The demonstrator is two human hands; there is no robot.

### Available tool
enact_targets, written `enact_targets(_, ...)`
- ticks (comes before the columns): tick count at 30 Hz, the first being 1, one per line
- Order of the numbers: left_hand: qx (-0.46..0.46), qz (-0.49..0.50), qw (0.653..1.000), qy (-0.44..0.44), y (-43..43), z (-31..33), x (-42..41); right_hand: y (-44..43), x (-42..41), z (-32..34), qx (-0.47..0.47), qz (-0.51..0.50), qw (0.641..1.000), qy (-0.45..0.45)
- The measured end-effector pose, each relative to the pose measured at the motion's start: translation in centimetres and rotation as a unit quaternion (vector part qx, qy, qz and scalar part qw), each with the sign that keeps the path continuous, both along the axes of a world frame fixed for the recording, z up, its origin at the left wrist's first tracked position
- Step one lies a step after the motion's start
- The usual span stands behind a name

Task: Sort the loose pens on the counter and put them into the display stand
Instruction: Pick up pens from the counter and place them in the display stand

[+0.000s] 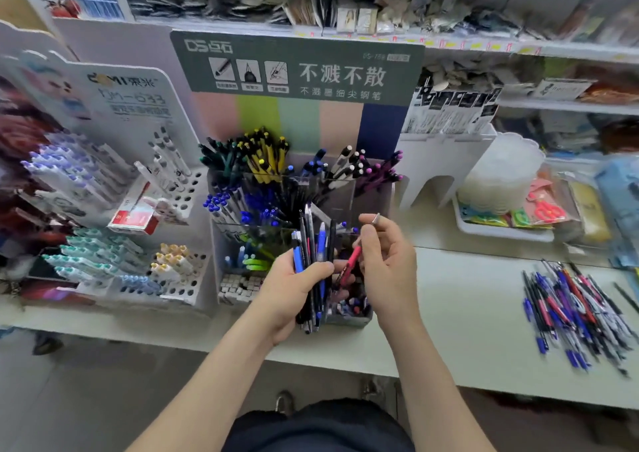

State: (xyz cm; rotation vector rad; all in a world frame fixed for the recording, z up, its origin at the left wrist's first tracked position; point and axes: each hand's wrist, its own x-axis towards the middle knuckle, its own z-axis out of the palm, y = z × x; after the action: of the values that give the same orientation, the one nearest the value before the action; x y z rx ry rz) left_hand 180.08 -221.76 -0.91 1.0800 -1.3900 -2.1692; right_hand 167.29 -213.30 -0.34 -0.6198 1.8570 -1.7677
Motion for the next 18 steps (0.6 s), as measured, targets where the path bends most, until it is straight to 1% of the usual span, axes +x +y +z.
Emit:
enact_targets(2,-0.009,-0.008,1.0,-0.015,-0.1,-0.5,0.6,0.4,1.0,-0.4,-0.007,-0.026,0.999,0.017)
enact_targets(5,-0.011,-0.019,0.999,-0.025,0.0,-0.8,1.0,0.8,2.1,-0.9,0.004,-0.027,0.998,0.057)
enact_targets(12,0.009,-0.1,0.995,0.014,0.5,-0.3,-0.1,1.1,1.8,0.3,0.001,-0.055,0.989,0.134)
enact_targets(15,0.02,-0.118,0.992,0.043,0.7,0.2,-0.8,1.0,1.2,1.2,-0.023,-0.056,0.988,0.144)
enact_targets(18,0.062,-0.099,0.99,0.075,1.0,1.1,-1.7,1.0,1.3,2.1,-0.079,-0.113,0.984,0.117)
